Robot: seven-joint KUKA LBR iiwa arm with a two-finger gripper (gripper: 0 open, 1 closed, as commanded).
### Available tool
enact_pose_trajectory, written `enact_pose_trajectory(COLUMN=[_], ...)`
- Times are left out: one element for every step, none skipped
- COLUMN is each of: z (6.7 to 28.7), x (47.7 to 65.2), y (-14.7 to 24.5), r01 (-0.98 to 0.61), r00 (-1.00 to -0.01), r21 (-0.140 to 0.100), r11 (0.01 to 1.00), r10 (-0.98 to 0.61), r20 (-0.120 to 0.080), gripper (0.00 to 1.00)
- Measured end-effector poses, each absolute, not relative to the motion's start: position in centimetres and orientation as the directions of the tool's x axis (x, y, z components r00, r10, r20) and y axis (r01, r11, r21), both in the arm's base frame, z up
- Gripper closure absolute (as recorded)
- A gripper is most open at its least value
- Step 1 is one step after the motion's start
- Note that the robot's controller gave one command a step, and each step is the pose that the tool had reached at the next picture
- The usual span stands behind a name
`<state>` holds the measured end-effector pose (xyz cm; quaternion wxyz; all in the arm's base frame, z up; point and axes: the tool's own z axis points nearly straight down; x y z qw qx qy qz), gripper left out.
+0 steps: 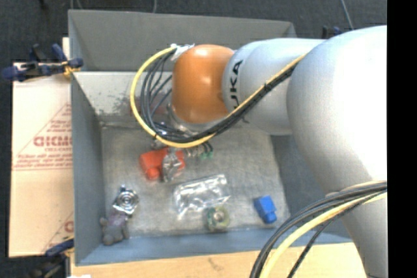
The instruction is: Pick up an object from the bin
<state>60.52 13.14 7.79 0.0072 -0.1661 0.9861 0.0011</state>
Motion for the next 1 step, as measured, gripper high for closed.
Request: enact_pose_trajectory(z=[30.75], x=[60.14], y=[12.87], r01=[-0.356], r00=[-0.934], r21=[-0.003], r11=[0.934], r10=[-0.356], r20=[-0.014], gripper=[1.00])
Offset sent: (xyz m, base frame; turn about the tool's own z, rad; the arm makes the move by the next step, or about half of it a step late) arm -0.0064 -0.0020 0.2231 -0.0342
